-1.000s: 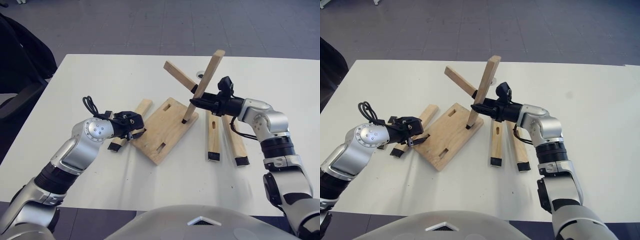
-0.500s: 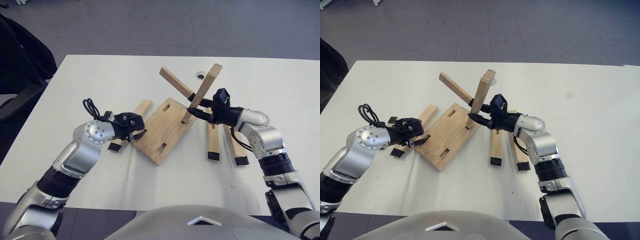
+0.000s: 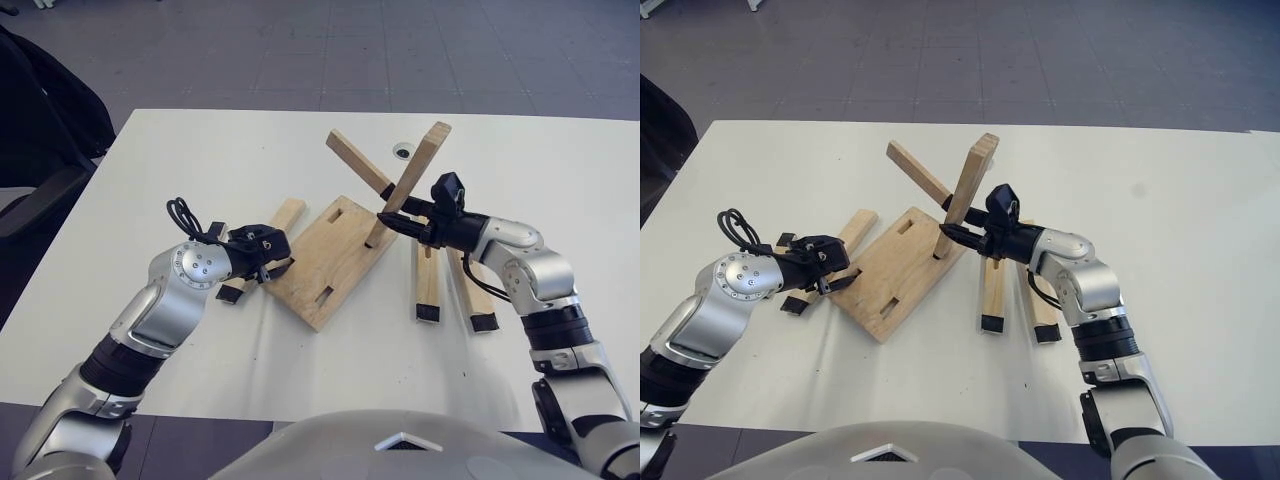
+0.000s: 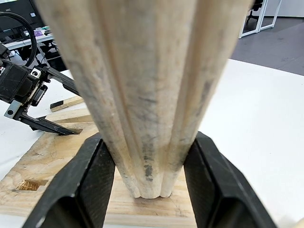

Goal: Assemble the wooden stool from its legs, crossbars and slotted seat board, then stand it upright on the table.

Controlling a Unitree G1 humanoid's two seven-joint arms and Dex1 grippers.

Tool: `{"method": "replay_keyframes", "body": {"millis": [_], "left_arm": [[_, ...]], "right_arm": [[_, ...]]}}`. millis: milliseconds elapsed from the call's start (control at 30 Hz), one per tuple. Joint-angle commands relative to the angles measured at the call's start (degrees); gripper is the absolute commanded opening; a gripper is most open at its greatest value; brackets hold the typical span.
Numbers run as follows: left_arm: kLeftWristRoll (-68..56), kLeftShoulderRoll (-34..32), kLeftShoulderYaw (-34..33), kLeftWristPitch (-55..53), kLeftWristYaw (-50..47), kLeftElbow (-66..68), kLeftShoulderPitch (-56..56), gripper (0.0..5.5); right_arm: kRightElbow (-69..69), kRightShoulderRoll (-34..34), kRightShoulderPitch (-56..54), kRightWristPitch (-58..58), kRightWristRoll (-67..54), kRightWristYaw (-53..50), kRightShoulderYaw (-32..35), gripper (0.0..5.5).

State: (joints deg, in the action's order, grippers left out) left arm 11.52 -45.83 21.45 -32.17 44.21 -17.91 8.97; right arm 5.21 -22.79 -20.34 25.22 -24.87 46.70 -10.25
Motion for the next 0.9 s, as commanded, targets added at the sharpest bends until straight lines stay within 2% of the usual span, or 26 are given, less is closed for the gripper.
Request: {"method": "replay_keyframes", "body": {"millis": [33, 300, 333, 533, 633, 767, 900], "left_arm": [[0.2, 1.3, 1.9, -1.0, 1.0, 1.7, -2.0, 3.56], [0.4, 1.5, 1.7, -1.4, 0.9, 1.7, -2.2, 3.56], [0.4, 1.5, 1.7, -1.4, 0.9, 1.6, -2.2, 3.56], [0.4, 1.9, 1.5, -1.7, 1.0, 1.9, -2.3, 3.56], [0.4, 2.3, 1.3, -2.8, 0.7, 1.5, -2.7, 3.56], [1.4, 2.5, 1.1, -4.0, -0.4, 2.1, -2.8, 3.56], [1.5, 4.0, 0.9, -6.1, -1.6, 1.5, -2.7, 3.56]], "right_arm": [[1.2, -0.6, 2.8, 2.8, 3.5, -0.5, -2.7, 2.02], [-0.3, 1.0, 3.0, 3.8, 2.4, -2.0, -1.4, 2.02], [-0.6, 1.3, 2.7, 4.2, 1.9, -2.1, -0.9, 2.38], [-2.1, 1.9, 2.2, 7.4, 0.5, -1.6, 0.7, 3.42], [-2.8, -0.5, 3.1, 7.8, 3.0, -1.1, -0.7, 4.04], [-6.4, -6.9, 5.7, 9.7, 3.4, 1.1, 1.7, 4.19], [-9.3, -9.9, 5.3, 14.1, -1.3, 0.4, 9.9, 4.19]]}}
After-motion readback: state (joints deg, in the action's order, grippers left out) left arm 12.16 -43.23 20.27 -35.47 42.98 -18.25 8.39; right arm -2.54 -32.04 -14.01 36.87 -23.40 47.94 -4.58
